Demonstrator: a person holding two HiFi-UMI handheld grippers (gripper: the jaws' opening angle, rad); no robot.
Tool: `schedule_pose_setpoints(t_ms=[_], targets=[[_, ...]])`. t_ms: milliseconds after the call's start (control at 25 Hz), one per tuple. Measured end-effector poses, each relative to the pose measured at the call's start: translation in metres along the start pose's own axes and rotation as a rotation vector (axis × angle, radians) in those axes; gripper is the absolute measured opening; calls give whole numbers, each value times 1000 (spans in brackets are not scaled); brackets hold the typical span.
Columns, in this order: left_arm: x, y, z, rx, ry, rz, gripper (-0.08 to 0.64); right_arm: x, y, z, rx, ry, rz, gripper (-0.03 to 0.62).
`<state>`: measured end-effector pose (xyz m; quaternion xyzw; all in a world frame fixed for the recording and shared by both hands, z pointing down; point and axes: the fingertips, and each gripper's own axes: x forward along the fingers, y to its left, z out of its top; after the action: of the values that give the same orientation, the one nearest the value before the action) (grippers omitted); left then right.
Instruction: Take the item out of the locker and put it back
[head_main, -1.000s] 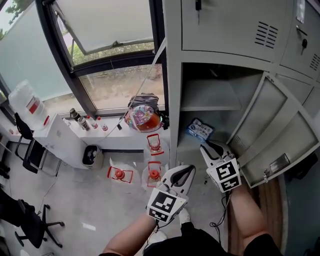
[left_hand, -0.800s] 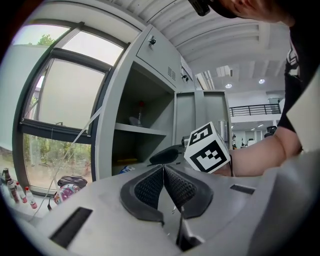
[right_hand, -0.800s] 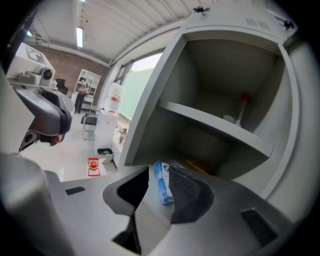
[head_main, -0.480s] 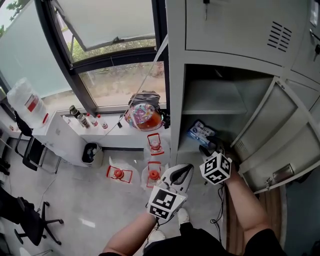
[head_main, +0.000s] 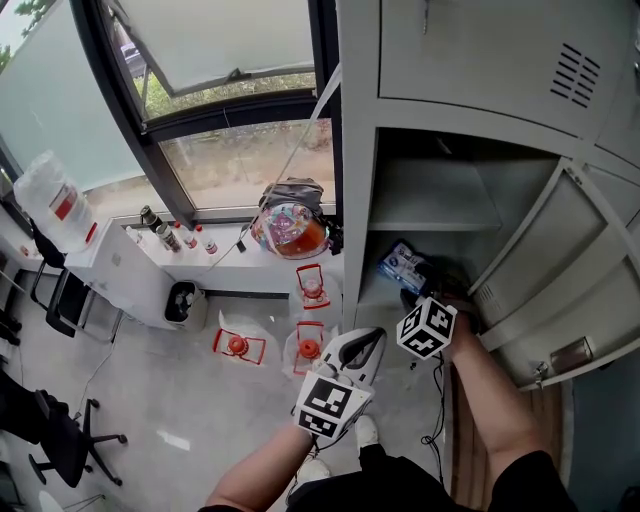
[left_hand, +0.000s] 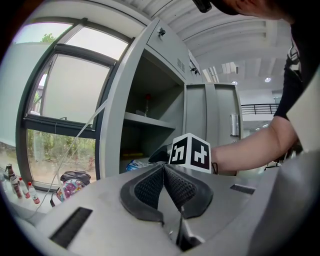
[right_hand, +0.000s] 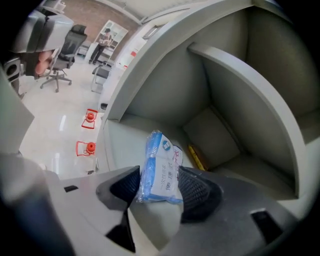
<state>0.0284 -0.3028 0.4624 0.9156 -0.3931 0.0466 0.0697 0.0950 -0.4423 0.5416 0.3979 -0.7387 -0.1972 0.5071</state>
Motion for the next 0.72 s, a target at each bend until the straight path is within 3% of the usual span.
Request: schedule_pose_setpoints(t_ms=[120,240,520,720], targets=[[1,0,0,-1,1,-1,17,5,-2,-1,1,28,7,287],[2,-2,0,-2,1,-3,17,8,-1,-4,4,45,11,224],[1,-3,-1,-7,0,-4,17,11,0,-6,48,36,2,190],[-3,-3,0,-5,-1,-2,17,11,1,-6,-2,73,-27,173]])
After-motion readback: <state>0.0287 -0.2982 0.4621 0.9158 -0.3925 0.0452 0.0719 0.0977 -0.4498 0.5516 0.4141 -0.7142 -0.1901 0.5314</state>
